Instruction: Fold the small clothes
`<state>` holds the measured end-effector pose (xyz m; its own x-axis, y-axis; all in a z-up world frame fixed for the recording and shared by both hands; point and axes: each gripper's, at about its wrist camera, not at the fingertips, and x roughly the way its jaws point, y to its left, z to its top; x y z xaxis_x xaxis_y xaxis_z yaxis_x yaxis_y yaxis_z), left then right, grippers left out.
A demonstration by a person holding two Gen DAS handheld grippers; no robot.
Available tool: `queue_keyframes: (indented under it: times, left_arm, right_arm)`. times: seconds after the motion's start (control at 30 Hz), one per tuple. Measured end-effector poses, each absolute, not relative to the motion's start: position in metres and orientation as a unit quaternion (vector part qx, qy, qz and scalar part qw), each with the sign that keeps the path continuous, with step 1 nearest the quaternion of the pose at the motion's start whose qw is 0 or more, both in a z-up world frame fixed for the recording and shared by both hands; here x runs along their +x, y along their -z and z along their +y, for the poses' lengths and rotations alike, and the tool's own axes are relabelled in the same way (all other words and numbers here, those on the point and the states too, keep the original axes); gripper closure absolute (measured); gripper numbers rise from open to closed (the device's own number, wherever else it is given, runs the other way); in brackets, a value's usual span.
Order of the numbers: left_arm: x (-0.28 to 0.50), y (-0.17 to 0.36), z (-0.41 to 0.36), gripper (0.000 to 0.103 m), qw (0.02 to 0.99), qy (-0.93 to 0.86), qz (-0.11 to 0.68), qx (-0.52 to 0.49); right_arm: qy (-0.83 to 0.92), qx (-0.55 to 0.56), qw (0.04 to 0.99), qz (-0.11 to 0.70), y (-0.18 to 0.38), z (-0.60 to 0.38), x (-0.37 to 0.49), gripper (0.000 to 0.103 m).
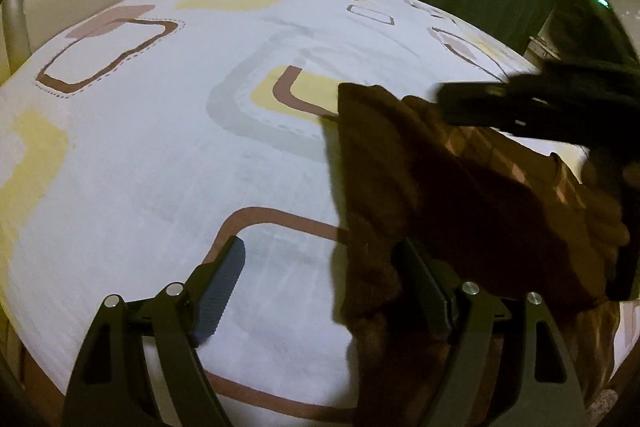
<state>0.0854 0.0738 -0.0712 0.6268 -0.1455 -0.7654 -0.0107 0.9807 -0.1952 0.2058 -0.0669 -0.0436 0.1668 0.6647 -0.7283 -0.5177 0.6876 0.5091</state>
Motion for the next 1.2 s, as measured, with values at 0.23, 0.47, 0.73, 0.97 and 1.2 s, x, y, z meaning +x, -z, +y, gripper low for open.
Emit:
queue_keyframes:
  times: [0.23, 0.47, 0.73, 0.97, 1.2]
  left_arm:
    - [0.082, 0.075, 0.073, 0.023, 0.903, 0.035, 0.420, -0.088]
    - [0.082, 0.077, 0.073, 0.023, 0.905, 0.037, 0.415, -0.082]
    - [0.081, 0.079, 0.071, 0.022, 0.908, 0.040, 0.410, -0.072]
    - [0.077, 0.077, 0.077, 0.021, 0.908, 0.058, 0.405, -0.088]
    - [0.065, 0.067, 0.090, 0.021, 0.889, 0.099, 0.425, -0.138]
  right_arm:
    - [-0.352, 0.008, 0.761, 0.545, 0.069, -0.042, 0.224, 0.101]
    - [-0.309, 0.067, 0.770, 0.555, 0.079, -0.053, 0.239, 0.102]
    - [-0.277, 0.090, 0.799, 0.526, 0.061, -0.070, 0.231, 0.095]
    - [-0.275, 0.182, 0.822, 0.464, 0.021, -0.160, 0.155, 0.066]
    - [-0.179, 0.211, 0.854, 0.440, 0.017, -0.287, 0.044, 0.061]
